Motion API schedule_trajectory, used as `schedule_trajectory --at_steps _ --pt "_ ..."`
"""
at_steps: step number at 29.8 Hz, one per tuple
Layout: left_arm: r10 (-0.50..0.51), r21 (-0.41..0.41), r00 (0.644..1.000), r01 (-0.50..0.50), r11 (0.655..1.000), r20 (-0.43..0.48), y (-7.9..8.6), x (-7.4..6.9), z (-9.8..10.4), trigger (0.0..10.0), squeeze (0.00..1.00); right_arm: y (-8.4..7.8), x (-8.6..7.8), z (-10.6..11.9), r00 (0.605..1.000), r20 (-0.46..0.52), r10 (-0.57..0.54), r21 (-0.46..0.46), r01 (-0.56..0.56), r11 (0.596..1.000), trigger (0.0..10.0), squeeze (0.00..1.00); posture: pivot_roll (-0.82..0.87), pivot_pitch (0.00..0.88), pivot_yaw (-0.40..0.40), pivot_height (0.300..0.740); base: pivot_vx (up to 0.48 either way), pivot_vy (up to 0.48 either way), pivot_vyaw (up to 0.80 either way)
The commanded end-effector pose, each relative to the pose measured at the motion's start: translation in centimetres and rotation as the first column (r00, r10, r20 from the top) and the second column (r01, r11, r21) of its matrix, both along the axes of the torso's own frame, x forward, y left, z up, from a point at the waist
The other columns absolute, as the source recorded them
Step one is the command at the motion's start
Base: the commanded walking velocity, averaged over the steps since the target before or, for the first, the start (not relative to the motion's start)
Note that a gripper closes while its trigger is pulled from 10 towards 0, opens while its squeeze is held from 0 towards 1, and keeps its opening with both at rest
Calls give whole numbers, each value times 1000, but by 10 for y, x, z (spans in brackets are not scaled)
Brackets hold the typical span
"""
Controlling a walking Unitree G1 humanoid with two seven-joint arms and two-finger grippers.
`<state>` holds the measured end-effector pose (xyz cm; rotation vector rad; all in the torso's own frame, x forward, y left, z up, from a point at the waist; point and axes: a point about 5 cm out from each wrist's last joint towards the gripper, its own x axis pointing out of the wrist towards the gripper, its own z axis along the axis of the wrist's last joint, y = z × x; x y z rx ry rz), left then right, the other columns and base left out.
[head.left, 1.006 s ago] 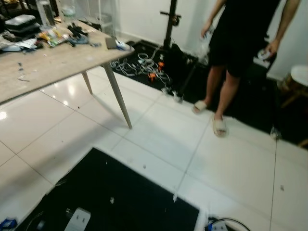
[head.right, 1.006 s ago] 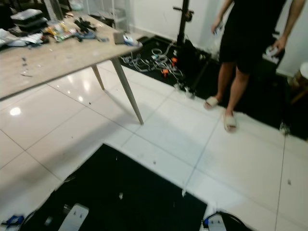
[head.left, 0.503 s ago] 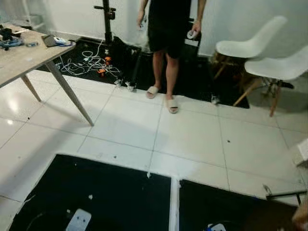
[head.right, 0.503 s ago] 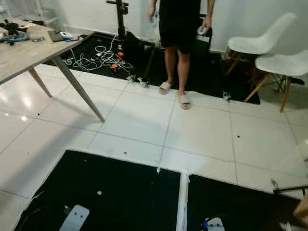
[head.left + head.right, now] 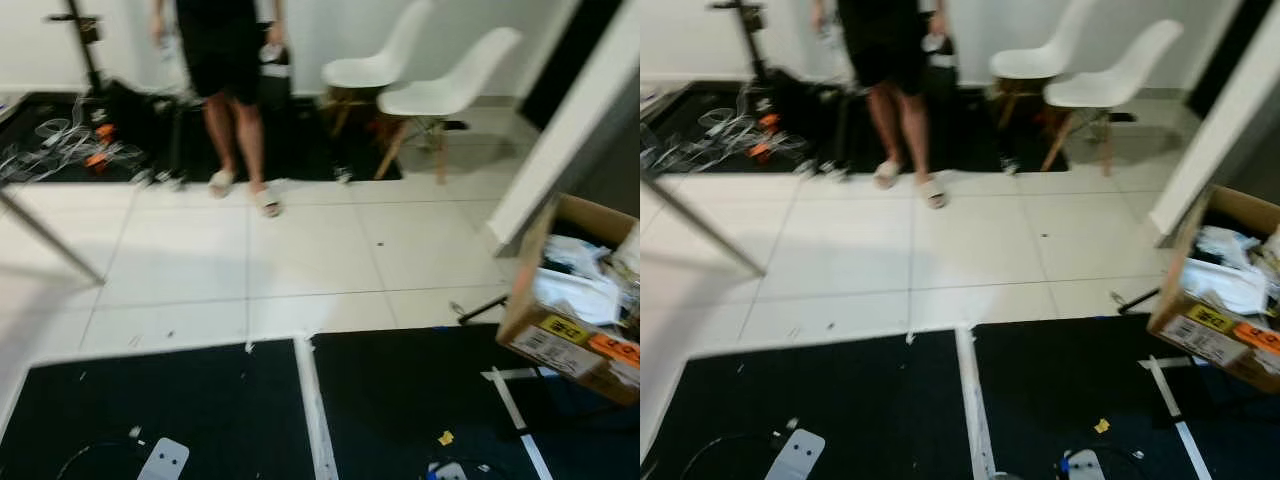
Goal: Picking trash to rubbish bin
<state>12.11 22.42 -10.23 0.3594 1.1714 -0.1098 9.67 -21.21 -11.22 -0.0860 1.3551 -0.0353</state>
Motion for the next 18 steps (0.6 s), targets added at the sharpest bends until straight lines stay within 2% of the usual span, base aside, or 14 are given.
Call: schedule_trajectory --at_steps 1,5,9,12,13,14,15,16,18 --pt "-1 -4 1000 1 1000 7 0 1 0 10000 0 1 0 0 1000 5 -9 13 9 1000 10000 0 88 0 18 740 0 0 -800" --pt "-20 -10 1000 20 1000 12 0 3 1 10000 0 0 3 1 998 44 -51 29 50 998 10000 0 92 0 13 740 0 0 -102" --pt "-27 -11 1000 27 1000 11 -1 3 1 10000 0 1 14 4 990 100 -96 56 91 994 10000 0 92 0 13 740 283 0 0" --pt "-33 -11 999 33 999 8 -1 2 1 10000 0 -1 42 13 964 208 -168 80 154 985 10000 0 92 0 13 740 310 0 0" --pt "-33 -11 999 33 999 8 -1 2 1 10000 0 -1 42 13 964 208 -168 80 154 985 10000 0 92 0 13 740 311 0 0" --pt "-35 -11 999 35 999 7 -1 2 1 10000 0 -3 52 17 953 242 -183 88 167 982 10000 0 92 0 13 740 311 0 0" --pt "-37 -12 999 37 999 6 -1 2 1 10000 0 -4 64 22 938 281 -202 105 179 978 10000 0 92 0 13 740 341 0 -800" --pt "-37 -12 999 37 999 6 -1 2 1 10000 0 -4 64 22 938 281 -202 105 179 978 10000 0 92 0 13 740 341 0 -800" --pt "-40 -13 999 40 999 5 -1 2 1 10000 0 -5 89 34 910 353 -218 143 178 974 10000 0 91 0 7 740 351 0 -800"
